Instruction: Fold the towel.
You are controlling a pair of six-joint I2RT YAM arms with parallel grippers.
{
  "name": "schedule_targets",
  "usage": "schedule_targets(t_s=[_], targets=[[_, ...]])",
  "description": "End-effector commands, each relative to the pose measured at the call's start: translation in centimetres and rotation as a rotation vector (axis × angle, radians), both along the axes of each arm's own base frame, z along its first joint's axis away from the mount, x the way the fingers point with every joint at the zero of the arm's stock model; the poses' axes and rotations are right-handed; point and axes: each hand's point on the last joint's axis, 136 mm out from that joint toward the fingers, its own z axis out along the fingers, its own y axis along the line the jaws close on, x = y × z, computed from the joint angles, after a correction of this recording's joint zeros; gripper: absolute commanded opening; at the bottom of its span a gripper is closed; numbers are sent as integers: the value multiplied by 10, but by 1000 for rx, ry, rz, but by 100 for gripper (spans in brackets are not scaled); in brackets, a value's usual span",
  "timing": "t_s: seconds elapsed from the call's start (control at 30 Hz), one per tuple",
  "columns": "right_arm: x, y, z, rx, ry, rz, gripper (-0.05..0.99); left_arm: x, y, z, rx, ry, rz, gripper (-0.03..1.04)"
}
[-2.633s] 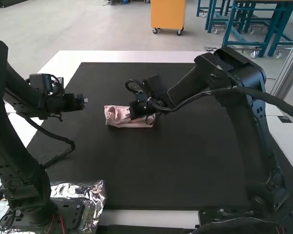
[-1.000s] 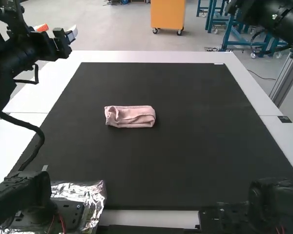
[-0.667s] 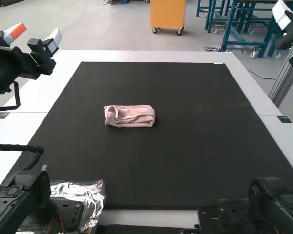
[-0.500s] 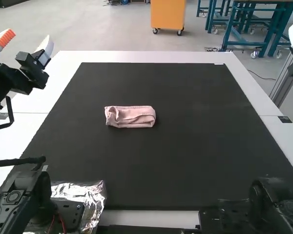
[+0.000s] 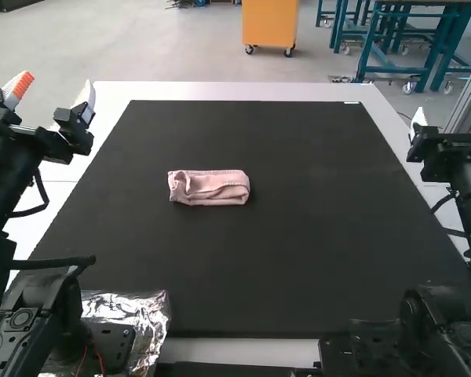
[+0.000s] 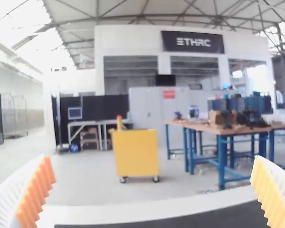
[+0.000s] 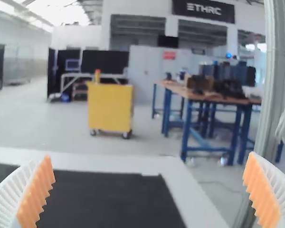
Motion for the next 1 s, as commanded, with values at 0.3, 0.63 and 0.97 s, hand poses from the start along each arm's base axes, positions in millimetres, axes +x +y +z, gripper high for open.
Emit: schedule_targets(t_s=[0.3, 0.63, 0.97], targets=[[20, 8, -31, 79, -83, 60, 91, 46, 41, -96, 2, 88, 241, 97], [43, 16, -160, 43, 311, 73, 91, 63, 48, -196, -277, 466, 202, 97], [43, 15, -160, 45, 311, 71, 91, 63, 49, -199, -285, 478, 203, 97]])
